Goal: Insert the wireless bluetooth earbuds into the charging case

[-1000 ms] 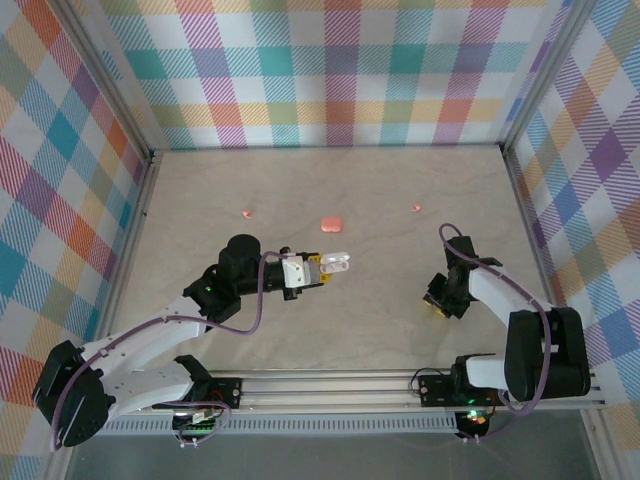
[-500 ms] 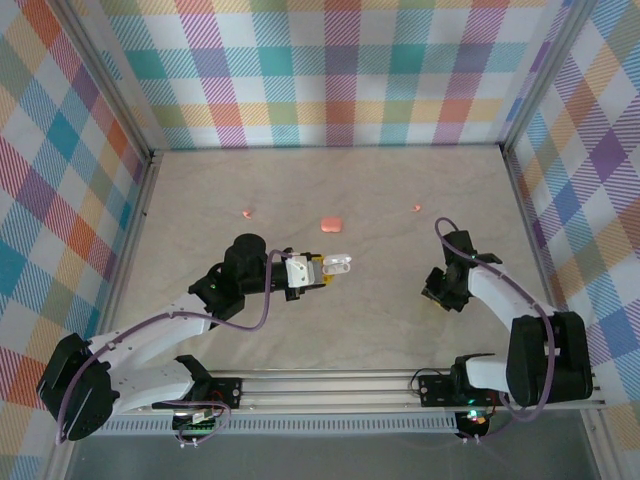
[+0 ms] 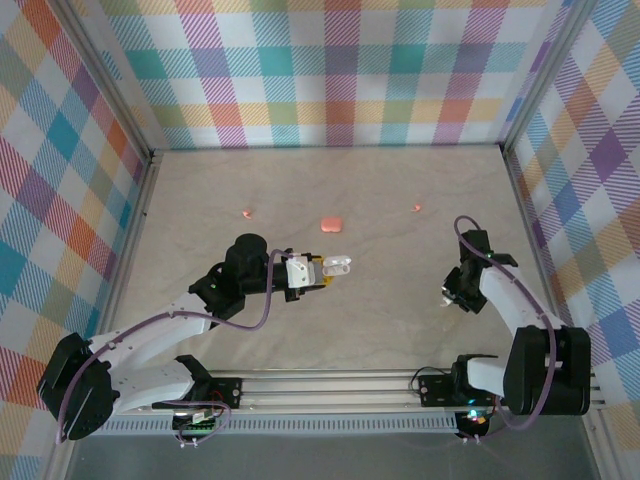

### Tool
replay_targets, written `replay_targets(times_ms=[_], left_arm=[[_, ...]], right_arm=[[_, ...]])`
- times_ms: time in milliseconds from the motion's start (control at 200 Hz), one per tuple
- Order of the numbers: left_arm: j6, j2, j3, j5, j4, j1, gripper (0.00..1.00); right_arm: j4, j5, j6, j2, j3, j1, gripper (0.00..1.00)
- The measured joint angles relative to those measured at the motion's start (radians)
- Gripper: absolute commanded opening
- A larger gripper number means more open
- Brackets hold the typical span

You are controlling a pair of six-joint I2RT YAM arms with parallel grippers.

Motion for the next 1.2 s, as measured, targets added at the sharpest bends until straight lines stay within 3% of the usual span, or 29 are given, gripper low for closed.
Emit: replay_targets(times_ms=[605,1200], left_arm=[[0.001,0.022,0.017,0.000,-0.026,0.000,0.05],[0.003,0.022,0.021,0.004,-0.053,0.000,0.04]], right_arm=[[0.065,-0.061,-0.042,0.135,0.000,-0.001,0.33],[0.095,-0.149,-0.094,0.171,0.016,-0.001,0.22]])
